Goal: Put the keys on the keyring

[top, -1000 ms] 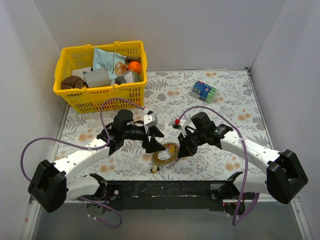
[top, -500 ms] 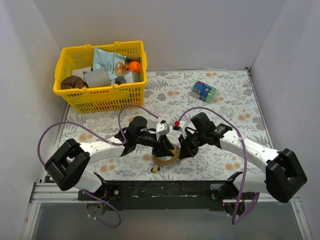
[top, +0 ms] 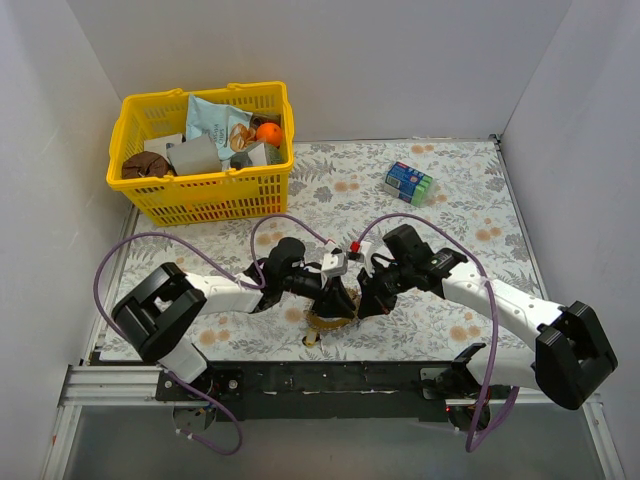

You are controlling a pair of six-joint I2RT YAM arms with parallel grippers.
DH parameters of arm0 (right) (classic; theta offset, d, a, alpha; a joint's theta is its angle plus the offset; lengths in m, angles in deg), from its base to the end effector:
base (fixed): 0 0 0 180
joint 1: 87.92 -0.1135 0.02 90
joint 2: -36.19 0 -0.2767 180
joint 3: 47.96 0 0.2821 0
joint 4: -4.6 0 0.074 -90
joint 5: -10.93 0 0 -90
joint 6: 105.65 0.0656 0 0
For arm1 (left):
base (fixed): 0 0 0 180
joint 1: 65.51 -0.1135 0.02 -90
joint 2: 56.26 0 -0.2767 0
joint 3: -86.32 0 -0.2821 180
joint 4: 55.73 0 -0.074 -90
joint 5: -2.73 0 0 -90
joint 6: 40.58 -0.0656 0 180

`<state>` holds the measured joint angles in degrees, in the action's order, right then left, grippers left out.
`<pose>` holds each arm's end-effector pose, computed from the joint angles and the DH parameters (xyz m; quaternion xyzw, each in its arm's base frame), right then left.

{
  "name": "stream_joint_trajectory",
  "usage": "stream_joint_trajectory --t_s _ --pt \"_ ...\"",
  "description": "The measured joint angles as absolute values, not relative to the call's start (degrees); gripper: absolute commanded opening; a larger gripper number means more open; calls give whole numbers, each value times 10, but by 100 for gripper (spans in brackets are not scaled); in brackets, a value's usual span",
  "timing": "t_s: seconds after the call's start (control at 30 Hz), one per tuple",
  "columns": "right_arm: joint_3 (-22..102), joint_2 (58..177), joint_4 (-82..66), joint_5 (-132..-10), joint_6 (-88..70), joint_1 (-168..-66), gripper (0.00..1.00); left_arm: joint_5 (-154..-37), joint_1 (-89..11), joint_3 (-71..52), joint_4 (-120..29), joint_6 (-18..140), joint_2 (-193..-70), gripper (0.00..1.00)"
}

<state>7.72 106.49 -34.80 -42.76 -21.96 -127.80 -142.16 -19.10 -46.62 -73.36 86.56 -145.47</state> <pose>0.1855 0.2056 0.2001 -0.4430 0.7936 0.3685 0.1954 0.1866 -0.2738 0.1545 0.3088 0.7239 -0.6089 0.0997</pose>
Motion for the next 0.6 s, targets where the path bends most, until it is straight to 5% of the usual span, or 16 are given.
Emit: stream_joint_trajectory --t_s 0.27,0.6 --pt "77 1062 -351 -426 -216 -1276 1 -1426 -184 -452 -743 855 -1473 5" --pt "77 1059 -365 -431 -215 -1273 1 -1430 -179 -428 -698 824 -1481 0"
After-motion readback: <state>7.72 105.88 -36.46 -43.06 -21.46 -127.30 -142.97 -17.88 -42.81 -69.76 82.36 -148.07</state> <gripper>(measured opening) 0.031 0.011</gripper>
